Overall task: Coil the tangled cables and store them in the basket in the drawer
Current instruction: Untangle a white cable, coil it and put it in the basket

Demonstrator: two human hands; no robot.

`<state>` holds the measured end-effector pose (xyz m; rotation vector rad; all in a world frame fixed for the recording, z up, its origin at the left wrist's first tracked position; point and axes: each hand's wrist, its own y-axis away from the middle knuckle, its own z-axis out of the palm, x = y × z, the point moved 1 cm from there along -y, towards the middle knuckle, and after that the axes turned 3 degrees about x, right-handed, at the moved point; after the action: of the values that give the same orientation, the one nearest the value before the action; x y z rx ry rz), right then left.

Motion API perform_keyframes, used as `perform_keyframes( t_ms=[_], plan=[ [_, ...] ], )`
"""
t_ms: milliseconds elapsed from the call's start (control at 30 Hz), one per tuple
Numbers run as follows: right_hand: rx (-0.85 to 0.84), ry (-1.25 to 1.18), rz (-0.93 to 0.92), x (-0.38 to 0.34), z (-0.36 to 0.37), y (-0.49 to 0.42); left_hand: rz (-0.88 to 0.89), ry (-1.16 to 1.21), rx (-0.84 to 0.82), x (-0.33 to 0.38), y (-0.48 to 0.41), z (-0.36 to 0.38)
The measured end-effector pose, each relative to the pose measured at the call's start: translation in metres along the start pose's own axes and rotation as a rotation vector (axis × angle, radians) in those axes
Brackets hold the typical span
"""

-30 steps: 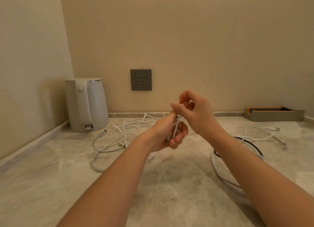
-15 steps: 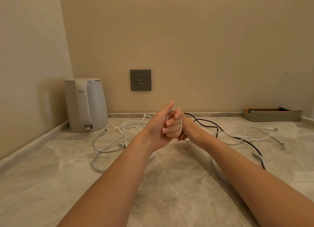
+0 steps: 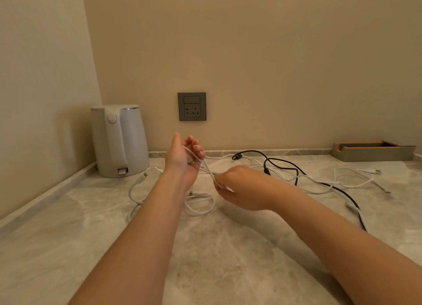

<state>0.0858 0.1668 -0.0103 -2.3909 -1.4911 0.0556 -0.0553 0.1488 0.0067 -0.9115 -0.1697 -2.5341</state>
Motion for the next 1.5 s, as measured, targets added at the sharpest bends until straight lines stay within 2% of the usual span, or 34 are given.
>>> perform_keyframes(
  t_ms=[133, 200, 333, 400, 567, 667, 733, 867, 967, 1067, 1167, 1267, 1400, 1500],
  plan=[
    [0.092, -0.356, -0.026, -0.001, -0.016, 0.003, 0.063, -0.010, 0.072, 0.003, -0.004, -0.005],
    [0.110, -0.455, -0.017, -0.003, -0.023, 0.005, 0.086, -0.012, 0.109, 0.005, -0.004, -0.007],
    [0.002, -0.215, -0.003, -0.005, -0.031, 0.010, 0.081, -0.057, 0.149, 0.002, -0.001, -0.006],
    [0.007, -0.138, -0.008, -0.010, -0.034, 0.012, 0.055, -0.088, 0.148, -0.001, 0.001, -0.005],
    [0.292, -0.157, -0.146, -0.016, -0.032, 0.007, 0.027, -0.283, 0.084, -0.008, 0.006, 0.000],
    [0.527, -0.219, -0.097, -0.002, -0.029, 0.004, 0.035, -0.592, 0.004, -0.016, 0.012, 0.006],
    [0.655, -0.273, -0.047, 0.008, -0.026, 0.003, 0.004, -0.731, -0.124, -0.023, 0.018, 0.012],
    [0.737, -0.537, 0.168, 0.024, -0.020, -0.001, -0.164, -0.739, -0.366, -0.032, 0.029, 0.022],
    [0.739, -0.771, 0.234, 0.028, -0.021, 0.000, -0.303, -0.703, -0.482, -0.037, 0.033, 0.023],
    [0.729, -0.992, 0.310, 0.034, -0.016, 0.000, -0.359, -0.683, -0.549, -0.040, 0.032, 0.022],
    [0.704, -1.058, 0.380, 0.041, -0.009, -0.003, -0.382, -0.655, -0.590, -0.039, 0.031, 0.022],
    [0.605, -1.177, 0.422, 0.044, -0.003, -0.005, -0.397, -0.655, -0.621, -0.036, 0.032, 0.021],
    [0.408, -1.260, 0.402, 0.039, 0.005, -0.012, -0.338, -0.681, -0.633, -0.032, 0.029, 0.016],
    [0.379, -1.282, 0.390, 0.041, 0.010, -0.017, -0.337, -0.608, -0.617, -0.027, 0.024, 0.013]
  ],
)
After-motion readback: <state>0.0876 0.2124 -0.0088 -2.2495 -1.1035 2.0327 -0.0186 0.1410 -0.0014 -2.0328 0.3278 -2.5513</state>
